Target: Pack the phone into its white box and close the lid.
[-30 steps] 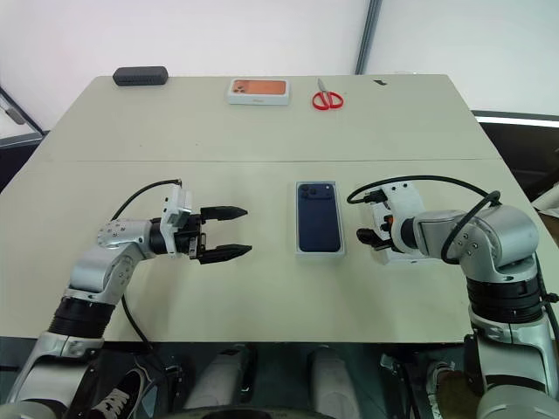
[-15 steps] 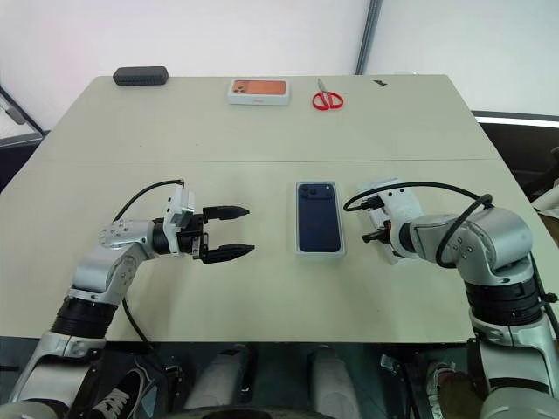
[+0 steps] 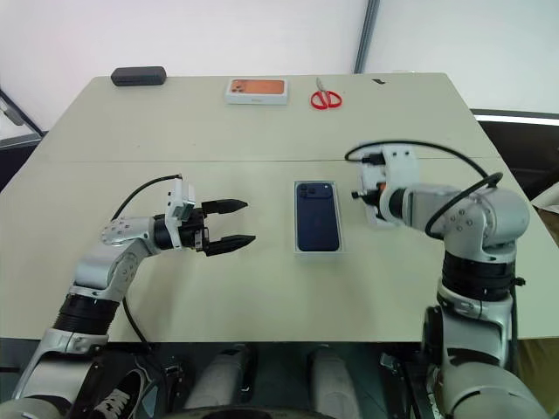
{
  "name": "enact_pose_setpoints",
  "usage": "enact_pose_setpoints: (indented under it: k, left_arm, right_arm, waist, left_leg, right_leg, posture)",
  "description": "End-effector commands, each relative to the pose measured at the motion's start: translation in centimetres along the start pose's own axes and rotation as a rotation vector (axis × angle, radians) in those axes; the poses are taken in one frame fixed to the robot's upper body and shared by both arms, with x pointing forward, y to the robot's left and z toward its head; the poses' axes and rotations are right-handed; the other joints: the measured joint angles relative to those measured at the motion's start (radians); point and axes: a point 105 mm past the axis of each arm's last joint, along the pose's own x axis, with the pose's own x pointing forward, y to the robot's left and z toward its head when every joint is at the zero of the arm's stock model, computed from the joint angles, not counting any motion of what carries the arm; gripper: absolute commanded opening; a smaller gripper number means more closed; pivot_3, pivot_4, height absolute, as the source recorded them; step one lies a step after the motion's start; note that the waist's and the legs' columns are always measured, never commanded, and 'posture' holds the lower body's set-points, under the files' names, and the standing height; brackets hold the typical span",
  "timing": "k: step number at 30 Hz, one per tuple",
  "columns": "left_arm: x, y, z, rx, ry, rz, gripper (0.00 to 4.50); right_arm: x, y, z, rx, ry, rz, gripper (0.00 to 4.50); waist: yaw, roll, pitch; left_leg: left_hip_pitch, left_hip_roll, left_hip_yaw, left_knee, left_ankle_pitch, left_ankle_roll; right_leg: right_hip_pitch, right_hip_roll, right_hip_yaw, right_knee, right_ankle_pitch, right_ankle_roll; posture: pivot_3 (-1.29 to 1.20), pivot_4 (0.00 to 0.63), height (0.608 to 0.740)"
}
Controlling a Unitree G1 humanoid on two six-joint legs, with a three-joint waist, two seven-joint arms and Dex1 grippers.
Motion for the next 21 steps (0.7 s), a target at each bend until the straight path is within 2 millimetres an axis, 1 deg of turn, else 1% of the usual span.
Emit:
enact_pose_setpoints:
  k: [1,3,6,9,12,13,18,21]
  left_arm:
    - [-0.4,1.1,2.3,0.016,-0.080,0.051,4.50]
    - [-0.6,1.8,2.9,0.013,-0.116,0.096,4.50]
    - [-0.9,3.1,3.6,0.007,-0.167,0.193,4.50]
    - [-1.0,3.3,3.9,0.015,-0.198,0.246,4.50]
    - [-1.3,3.2,4.0,0.039,-0.189,0.267,4.50]
    - [-1.4,3.1,4.1,0.040,-0.190,0.269,4.50]
    - [-1.7,3.0,4.6,0.041,-0.211,0.294,4.50]
    - [-1.6,2.8,4.6,0.039,-0.217,0.302,4.50]
  right_arm:
    - [-1.1,4.6,3.1,0.120,-0.156,0.326,0.02]
    - [-1.7,6.3,4.4,0.198,-0.212,0.476,0.02]
    - [-2.0,7.9,4.5,0.247,-0.228,0.604,0.02]
    - [-1.6,8.4,3.6,0.376,-0.231,0.686,0.02]
    - [-1.6,10.5,1.1,0.383,-0.172,0.783,0.02]
    - [-1.6,10.9,0.6,0.389,-0.162,0.799,0.02]
    - [-2.2,13.5,-0.5,0.443,-0.130,0.934,0.02]
    - [-2.2,14.1,-0.8,0.501,-0.113,0.960,0.02]
  waist:
    - [-0.001,0.000,0.000]
    - [0.000,0.001,0.000]
    - [0.006,0.001,0.000]
    - [0.003,0.001,0.000]
    - [0.001,0.001,0.001]
    - [-0.001,0.001,0.001]
    - [-0.016,0.002,0.001]
    - [-0.024,0.002,0.001]
  left_leg:
    - [0.000,0.000,0.000,0.000,0.000,0.000]
    - [0.000,0.000,0.000,0.000,0.000,0.000]
    - [0.000,0.000,0.000,0.000,0.000,0.000]
    - [0.000,0.000,-0.001,0.001,0.000,0.000]
    - [0.000,0.000,0.000,0.000,0.000,0.000]
    - [0.000,0.000,0.000,0.000,0.000,0.000]
    - [0.000,0.000,0.001,0.001,0.000,0.000]
    - [0.000,0.001,0.000,0.001,0.000,0.000]
  right_leg:
    - [0.000,0.000,0.000,0.001,0.000,0.000]
    - [-0.001,0.000,0.000,0.003,0.000,0.000]
    - [-0.001,-0.001,0.000,0.003,0.000,0.000]
    - [0.000,-0.002,0.000,0.003,0.000,0.000]
    - [-0.001,-0.001,0.000,0.003,0.000,0.000]
    - [-0.001,-0.001,0.000,0.003,0.000,0.000]
    - [-0.004,-0.001,0.002,0.008,0.000,0.000]
    - [-0.004,-0.001,0.002,0.008,0.000,0.000]
  posture:
    - [0.00,0.150,0.740]
    - [0.00,0.150,0.740]
    - [0.00,0.150,0.740]
    - [0.00,0.150,0.740]
    - [0.00,0.150,0.740]
    - [0.00,0.150,0.740]
    - [0.00,0.150,0.740]
    - [0.00,0.150,0.740]
